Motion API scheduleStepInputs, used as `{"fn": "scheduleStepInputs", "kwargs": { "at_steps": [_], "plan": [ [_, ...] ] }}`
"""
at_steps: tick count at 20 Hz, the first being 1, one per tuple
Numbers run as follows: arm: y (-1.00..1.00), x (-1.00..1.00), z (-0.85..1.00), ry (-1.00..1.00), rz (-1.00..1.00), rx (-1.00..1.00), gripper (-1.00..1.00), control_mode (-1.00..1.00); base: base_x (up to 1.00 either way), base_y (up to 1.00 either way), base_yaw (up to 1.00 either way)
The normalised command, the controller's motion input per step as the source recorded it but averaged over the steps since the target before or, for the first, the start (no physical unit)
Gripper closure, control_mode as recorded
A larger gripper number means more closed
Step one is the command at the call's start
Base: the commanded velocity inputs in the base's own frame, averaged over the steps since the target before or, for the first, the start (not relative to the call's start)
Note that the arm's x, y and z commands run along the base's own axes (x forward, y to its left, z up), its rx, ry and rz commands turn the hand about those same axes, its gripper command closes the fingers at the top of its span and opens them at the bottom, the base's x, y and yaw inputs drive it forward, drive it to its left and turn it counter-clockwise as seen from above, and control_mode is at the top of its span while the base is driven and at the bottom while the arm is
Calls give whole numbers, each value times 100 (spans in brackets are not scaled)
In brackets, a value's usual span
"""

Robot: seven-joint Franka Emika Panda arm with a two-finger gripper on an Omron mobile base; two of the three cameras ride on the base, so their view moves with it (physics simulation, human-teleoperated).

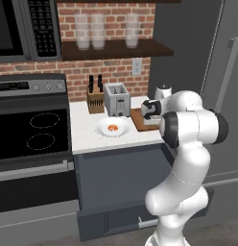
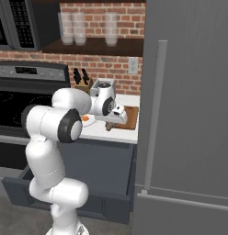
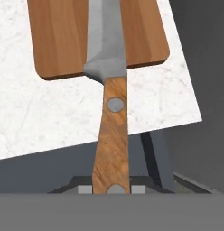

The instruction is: Pick up the knife from the drawer and place it on the cutting board. Then place the meat from the plate to the cutting board.

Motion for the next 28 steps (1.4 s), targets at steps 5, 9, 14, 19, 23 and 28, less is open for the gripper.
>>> {"fn": "scheduleStepInputs", "kwargs": {
  "at_steps": [5, 9, 14, 19, 23, 28],
  "plan": [
    [0, 38, -40, 0, 0, 0, 100, -100, 0, 0, 0],
    [0, 33, -36, -1, 0, 0, 100, -100, 0, 0, 0],
    [-4, 31, -17, -3, 0, 0, 100, -100, 0, 0, 0],
    [-9, 22, 0, 0, 0, 0, 100, -100, 0, 0, 0],
    [-11, 20, -4, 0, 0, 0, 100, -100, 0, 0, 0],
    [-6, 29, -2, 0, 0, 0, 100, -100, 0, 0, 0]
  ]
}}
